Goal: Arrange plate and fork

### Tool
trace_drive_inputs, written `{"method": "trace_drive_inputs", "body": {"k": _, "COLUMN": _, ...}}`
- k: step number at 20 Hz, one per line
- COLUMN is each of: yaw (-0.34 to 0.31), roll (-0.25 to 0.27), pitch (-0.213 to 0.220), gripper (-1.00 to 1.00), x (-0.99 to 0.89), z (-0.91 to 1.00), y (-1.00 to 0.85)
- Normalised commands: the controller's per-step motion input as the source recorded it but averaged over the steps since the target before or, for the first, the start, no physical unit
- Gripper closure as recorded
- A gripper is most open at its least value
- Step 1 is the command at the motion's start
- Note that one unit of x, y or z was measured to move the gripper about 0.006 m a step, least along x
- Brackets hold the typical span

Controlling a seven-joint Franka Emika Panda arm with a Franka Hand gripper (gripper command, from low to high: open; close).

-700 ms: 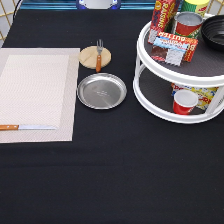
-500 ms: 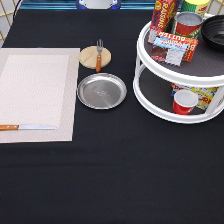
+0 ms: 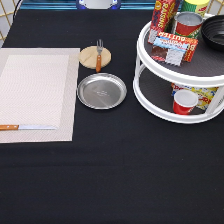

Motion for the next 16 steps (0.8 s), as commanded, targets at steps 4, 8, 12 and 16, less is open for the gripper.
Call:
{"method": "trace_drive_inputs", "body": {"k": 4, "yaw": 0.003, "roll": 0.029, "pitch": 0.085, "gripper": -1.00, "x": 0.81, "z": 0.16, "y": -0.24}}
{"method": "trace_drive_inputs", "body": {"k": 8, "yaw": 0.010, "roll": 0.034, "pitch": 0.080, "gripper": -1.00, "x": 0.95, "z": 0.10, "y": -0.20}}
{"method": "trace_drive_inputs", "body": {"k": 12, "yaw": 0.026, "roll": 0.046, "pitch": 0.051, "gripper": -1.00, "x": 0.91, "z": 0.01, "y": -0.22}}
{"method": "trace_drive_inputs", "body": {"k": 16, "yaw": 0.051, "roll": 0.056, "pitch": 0.022, "gripper": -1.00, "x": 0.87, "z": 0.00, "y": -0.21}}
